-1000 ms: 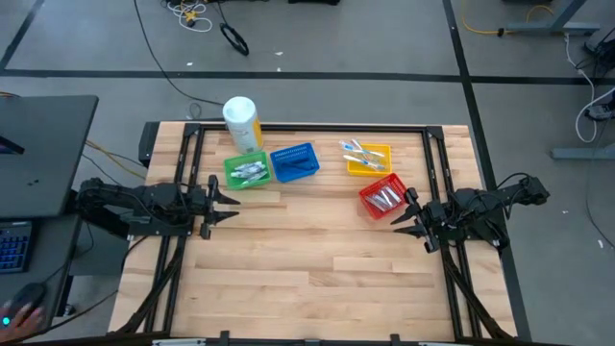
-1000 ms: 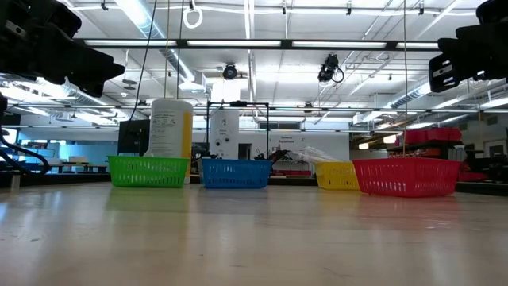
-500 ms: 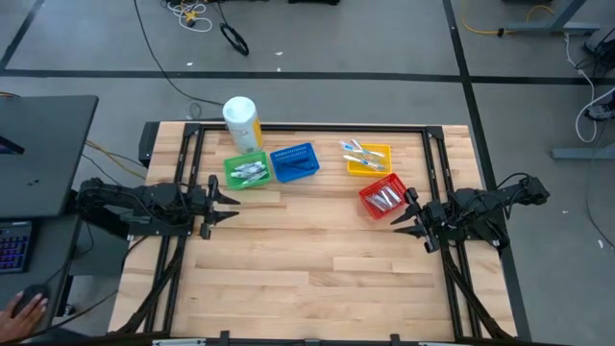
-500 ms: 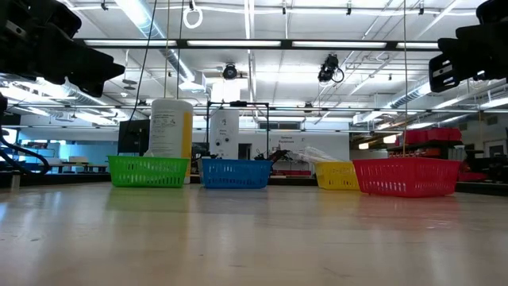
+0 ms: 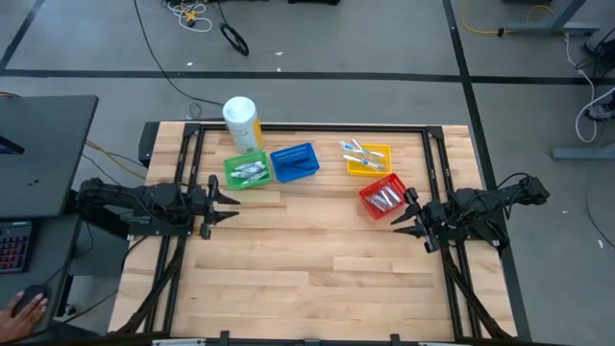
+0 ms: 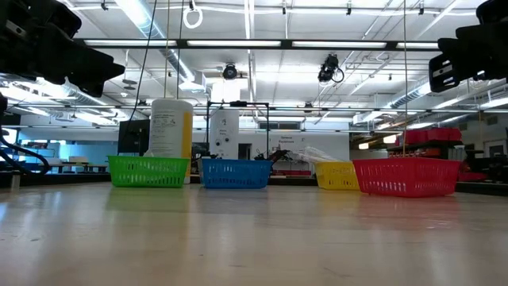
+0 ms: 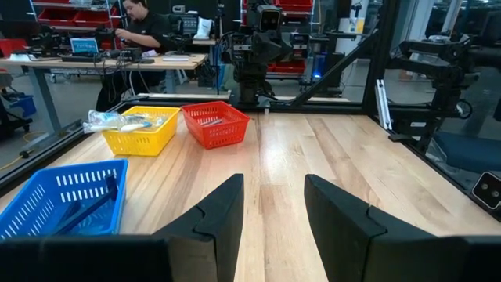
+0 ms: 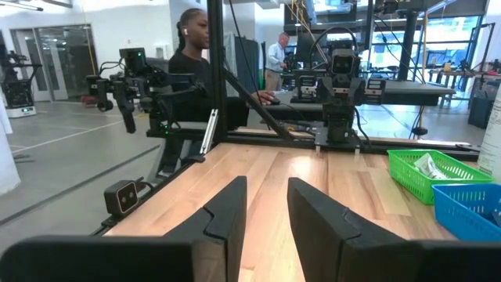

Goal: Pick & Place Travel size toiletries
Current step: Return to Home Position

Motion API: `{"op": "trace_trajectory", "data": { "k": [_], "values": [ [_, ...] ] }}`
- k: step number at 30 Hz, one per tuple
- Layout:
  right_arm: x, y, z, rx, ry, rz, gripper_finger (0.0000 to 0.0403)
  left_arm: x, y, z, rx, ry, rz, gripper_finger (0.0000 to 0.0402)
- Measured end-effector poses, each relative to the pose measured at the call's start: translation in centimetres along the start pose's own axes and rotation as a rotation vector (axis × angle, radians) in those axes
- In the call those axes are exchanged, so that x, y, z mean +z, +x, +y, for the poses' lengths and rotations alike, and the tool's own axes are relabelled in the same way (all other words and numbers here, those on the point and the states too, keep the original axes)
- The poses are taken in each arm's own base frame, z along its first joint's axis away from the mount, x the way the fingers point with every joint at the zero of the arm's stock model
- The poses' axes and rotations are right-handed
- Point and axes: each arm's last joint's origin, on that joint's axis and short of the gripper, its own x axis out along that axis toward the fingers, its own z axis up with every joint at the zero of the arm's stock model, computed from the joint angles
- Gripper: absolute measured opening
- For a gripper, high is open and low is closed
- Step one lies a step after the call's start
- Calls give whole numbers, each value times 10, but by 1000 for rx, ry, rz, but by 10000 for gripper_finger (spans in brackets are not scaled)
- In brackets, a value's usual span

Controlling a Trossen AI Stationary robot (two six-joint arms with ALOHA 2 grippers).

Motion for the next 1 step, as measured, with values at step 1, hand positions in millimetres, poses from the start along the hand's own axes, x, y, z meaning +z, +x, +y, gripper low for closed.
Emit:
{"op": "trace_trajectory", "data": {
  "k": [1],
  "values": [
    [0, 0, 0, 0, 0, 0, 103, 0, 0, 0, 0, 0, 0, 144]
  ]
}}
